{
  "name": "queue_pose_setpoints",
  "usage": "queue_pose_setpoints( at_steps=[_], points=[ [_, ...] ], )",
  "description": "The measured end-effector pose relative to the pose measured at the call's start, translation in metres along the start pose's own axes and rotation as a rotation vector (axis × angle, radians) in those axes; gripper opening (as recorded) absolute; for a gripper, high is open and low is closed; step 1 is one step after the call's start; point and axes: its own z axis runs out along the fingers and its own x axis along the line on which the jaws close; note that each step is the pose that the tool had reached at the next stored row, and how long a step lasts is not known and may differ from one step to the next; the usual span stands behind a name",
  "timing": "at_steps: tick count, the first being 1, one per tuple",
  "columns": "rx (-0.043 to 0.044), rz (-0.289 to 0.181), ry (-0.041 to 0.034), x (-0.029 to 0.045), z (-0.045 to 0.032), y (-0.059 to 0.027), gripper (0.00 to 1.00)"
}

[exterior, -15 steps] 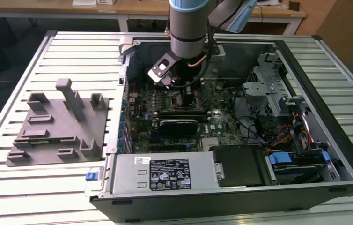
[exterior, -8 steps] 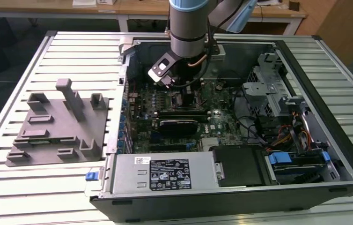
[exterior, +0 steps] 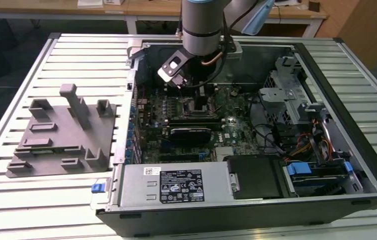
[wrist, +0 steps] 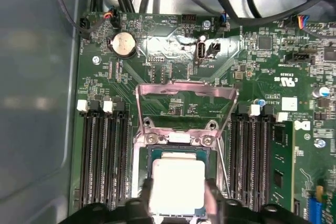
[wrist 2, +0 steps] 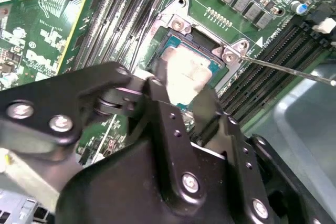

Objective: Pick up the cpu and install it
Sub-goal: 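Place the cpu into insertion slot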

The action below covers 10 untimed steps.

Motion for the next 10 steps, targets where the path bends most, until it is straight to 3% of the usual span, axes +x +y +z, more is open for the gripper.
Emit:
queue_pose_setpoints(
  at_steps=[4,6,8,10],
  points=[
    [0.0016,0.000,0.0000,0.0000,-0.0059,0.0004,0.35],
    [0.0020,0.000,0.0000,0.0001,-0.0097,0.0006,0.23],
    [0.0023,0.000,0.0001,0.0001,-0.0131,0.0008,0.23],
    [0.0025,0.000,0.0000,0.0001,-0.0159,0.0009,0.11]
  ],
)
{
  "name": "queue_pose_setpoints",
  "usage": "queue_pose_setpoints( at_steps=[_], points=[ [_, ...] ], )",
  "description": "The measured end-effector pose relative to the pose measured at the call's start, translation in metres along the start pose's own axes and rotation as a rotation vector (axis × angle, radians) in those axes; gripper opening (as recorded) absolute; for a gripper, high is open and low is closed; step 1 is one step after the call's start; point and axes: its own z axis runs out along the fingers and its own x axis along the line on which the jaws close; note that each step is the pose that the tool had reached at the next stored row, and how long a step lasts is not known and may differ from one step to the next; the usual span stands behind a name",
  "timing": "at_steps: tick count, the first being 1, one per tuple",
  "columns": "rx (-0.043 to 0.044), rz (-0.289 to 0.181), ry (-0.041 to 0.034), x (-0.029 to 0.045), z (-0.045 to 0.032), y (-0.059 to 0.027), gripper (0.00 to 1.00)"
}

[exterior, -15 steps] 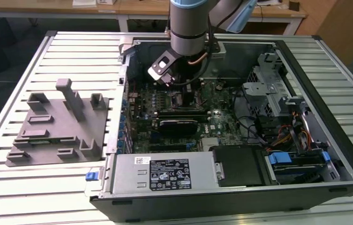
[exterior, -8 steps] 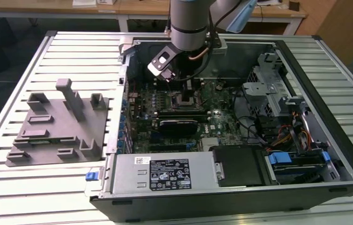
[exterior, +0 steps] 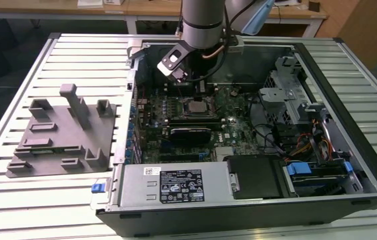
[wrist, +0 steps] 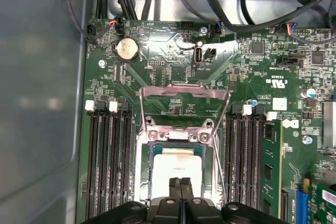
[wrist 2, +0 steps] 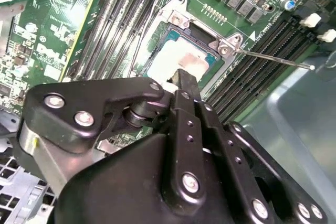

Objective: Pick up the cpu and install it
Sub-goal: 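Place the cpu into insertion slot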

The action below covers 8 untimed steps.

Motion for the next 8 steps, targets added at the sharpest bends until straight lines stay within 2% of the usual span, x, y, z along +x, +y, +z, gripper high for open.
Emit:
queue_pose_setpoints(
  at_steps=[8],
  points=[
    [0.0006,0.000,0.0002,0.0001,-0.0104,0.0004,0.11]
  ],
)
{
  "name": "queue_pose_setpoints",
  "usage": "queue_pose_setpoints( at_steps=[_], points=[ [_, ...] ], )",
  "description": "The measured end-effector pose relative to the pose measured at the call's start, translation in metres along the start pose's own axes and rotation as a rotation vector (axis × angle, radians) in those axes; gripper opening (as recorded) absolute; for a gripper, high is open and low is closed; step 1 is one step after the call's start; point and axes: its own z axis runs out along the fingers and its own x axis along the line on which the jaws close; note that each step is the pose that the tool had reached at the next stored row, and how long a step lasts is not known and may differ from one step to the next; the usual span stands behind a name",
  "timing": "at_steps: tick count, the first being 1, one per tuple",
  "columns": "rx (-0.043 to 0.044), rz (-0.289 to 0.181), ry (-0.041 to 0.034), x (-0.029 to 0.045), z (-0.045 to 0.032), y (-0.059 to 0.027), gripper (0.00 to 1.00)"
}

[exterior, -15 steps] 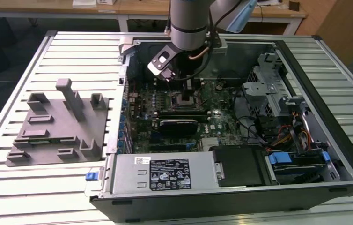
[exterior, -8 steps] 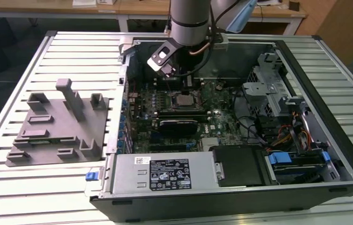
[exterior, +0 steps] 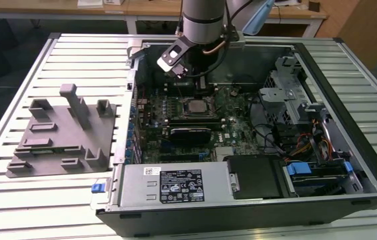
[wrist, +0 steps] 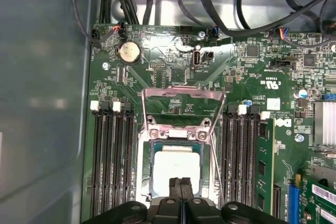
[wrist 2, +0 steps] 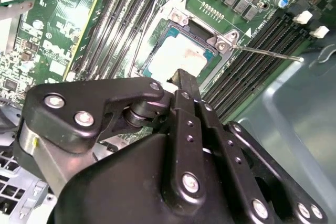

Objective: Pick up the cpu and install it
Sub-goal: 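Place the cpu into insertion slot, then close the cpu cover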

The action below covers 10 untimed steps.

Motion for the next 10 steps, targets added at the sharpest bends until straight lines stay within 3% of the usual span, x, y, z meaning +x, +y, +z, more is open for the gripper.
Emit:
queue_pose_setpoints(
  at_steps=[10],
  points=[
    [0.0006,0.000,-0.0001,0.0001,-0.0138,0.0006,0.11]
  ],
)
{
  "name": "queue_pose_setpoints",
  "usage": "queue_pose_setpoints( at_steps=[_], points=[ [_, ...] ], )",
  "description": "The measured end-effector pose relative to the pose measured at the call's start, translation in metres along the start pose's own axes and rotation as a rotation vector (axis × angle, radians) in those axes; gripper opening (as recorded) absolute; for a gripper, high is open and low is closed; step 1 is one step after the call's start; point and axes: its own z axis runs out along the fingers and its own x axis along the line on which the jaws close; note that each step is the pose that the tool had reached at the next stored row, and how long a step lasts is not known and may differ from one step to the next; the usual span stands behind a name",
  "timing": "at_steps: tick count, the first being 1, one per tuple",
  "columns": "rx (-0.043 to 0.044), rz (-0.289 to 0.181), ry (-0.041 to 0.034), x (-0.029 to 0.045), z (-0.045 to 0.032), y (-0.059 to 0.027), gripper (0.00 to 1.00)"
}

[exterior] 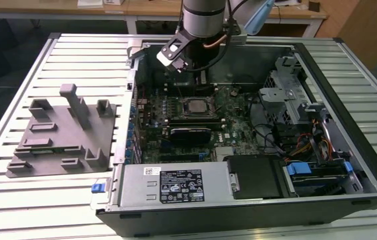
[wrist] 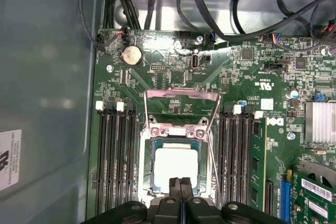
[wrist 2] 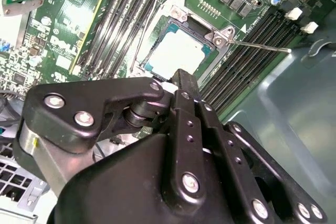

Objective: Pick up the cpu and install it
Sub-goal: 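Close the cpu cover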

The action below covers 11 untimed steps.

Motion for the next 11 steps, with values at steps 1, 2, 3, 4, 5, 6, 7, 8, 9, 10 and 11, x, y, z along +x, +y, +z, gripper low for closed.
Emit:
queue_pose_setpoints(
  at_steps=[1,2,3,4,5,6,7,8,9,10,11],
  points=[
    [0.0001,0.000,0.0000,0.0000,-0.0010,0.0000,0.11],
    [0.0001,0.000,0.0000,0.0000,-0.0018,0.0001,0.11],
    [0.0001,0.000,0.0000,0.0000,-0.0026,0.0001,0.11],
    [0.0000,0.000,0.0001,0.0000,-0.0034,0.0001,0.11],
    [0.0000,0.000,0.0001,0.0000,-0.0043,0.0002,0.11],
    [0.0001,0.000,0.0000,0.0000,-0.0054,0.0002,0.11],
    [0.0001,0.000,0.0000,0.0000,-0.0064,0.0003,0.11],
    [0.0001,0.000,0.0000,0.0000,-0.0076,0.0003,0.11],
    [0.0002,0.000,0.0000,0.0001,-0.0093,0.0004,0.11],
    [0.0002,0.000,0.0000,0.0000,-0.0115,0.0005,0.11],
    [0.0004,0.000,0.0001,0.0001,-0.0128,0.0005,0.11]
  ],
)
